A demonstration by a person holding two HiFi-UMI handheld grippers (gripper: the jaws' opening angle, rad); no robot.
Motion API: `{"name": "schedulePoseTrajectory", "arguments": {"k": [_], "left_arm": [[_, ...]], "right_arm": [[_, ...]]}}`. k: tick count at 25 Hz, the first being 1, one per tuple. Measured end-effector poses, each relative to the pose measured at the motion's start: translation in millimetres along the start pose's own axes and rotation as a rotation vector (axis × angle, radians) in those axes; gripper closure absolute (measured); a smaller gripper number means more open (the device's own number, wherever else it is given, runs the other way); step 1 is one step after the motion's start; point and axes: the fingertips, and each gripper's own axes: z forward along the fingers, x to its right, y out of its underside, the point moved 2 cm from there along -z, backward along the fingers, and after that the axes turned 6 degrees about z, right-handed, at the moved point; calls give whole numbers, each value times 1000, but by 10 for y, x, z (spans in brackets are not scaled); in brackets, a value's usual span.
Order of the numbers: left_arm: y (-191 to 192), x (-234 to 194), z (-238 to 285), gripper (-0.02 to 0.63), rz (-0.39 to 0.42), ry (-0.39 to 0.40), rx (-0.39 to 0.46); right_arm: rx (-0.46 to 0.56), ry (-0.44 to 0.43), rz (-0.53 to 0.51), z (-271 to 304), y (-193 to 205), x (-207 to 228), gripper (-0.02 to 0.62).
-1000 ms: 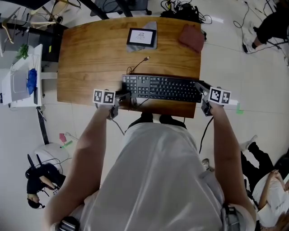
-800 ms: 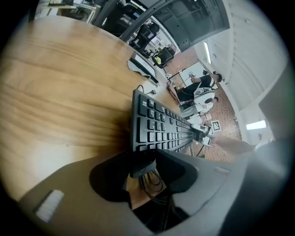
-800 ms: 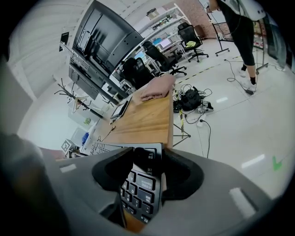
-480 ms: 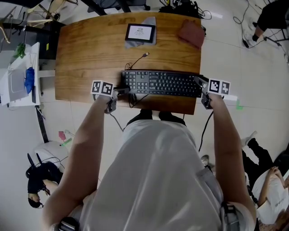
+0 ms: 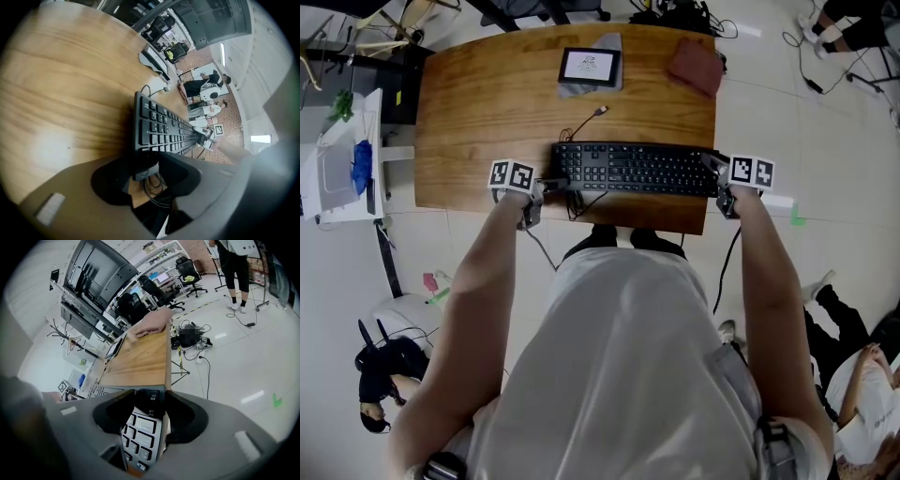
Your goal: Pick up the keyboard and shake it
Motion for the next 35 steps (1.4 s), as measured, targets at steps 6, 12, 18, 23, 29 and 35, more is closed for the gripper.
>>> {"name": "schedulePoseTrajectory", "arguments": {"k": [6, 12, 18, 23, 29, 35], "left_arm": [[-15, -21, -17, 437, 34, -18, 93], [-26, -10, -55, 421, 126, -96, 204], [-240, 36, -404, 422, 256, -274, 458], [-204, 155, -652, 434, 305, -377, 564], [-70, 562, -638, 556, 406, -385, 606], [-151, 1203, -432, 606, 499, -252, 663]], "right_arm": [[51, 65, -71, 18, -17, 13, 390], [78, 99, -131, 10, -25, 30, 371], [155, 71, -162, -129, -190, -5, 370], [277, 65, -216, -396, -353, -51, 427], [353, -5, -349, -563, -258, -340, 579], [365, -124, -409, -599, 73, -839, 594]]}}
